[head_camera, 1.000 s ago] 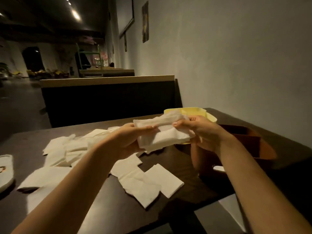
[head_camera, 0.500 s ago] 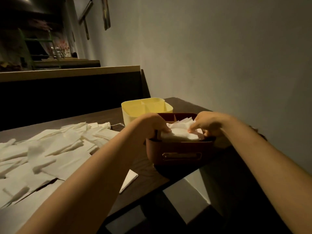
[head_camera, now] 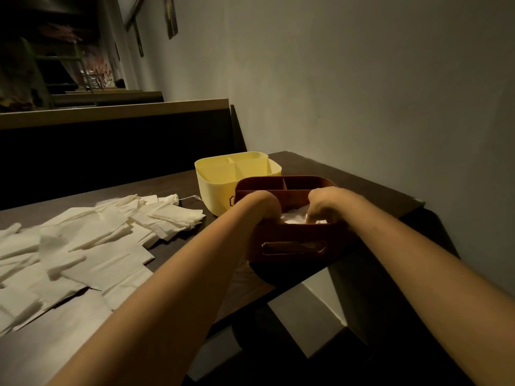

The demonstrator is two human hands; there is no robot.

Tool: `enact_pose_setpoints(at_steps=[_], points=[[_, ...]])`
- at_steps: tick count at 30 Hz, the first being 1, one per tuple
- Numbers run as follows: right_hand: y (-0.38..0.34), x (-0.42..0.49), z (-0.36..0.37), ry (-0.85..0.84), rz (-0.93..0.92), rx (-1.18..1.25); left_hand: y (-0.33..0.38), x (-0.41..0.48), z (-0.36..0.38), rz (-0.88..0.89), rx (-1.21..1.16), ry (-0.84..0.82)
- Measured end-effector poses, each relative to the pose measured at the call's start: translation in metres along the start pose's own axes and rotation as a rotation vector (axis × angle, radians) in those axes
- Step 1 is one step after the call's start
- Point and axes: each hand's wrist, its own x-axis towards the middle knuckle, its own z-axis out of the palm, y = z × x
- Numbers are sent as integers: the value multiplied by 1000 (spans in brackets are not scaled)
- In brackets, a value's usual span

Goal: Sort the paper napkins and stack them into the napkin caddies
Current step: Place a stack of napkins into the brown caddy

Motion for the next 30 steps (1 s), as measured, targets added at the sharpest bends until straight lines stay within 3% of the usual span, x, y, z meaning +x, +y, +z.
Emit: enact_pose_setpoints(at_steps=[5, 7, 10, 13, 20, 25, 30], points=[[-10, 1, 10, 196, 59, -230, 3, 3, 14, 263, 374, 439], [-10, 1, 11, 257, 31, -304, 5, 2, 16, 334, 472, 522], [-8, 4, 11, 174, -63, -275, 7, 6, 13, 439, 442, 378], [-3, 11, 8, 48, -132, -224, 5, 17, 10, 431, 441, 188], [-2, 10, 5, 43, -178, -221, -1, 24, 1, 389, 446, 101], [-7, -6, -5, 95, -141, -142, -14, 8, -10, 473, 282, 202], [-38, -26, -15, 476, -308, -16, -49, -22, -28, 580, 28, 561]])
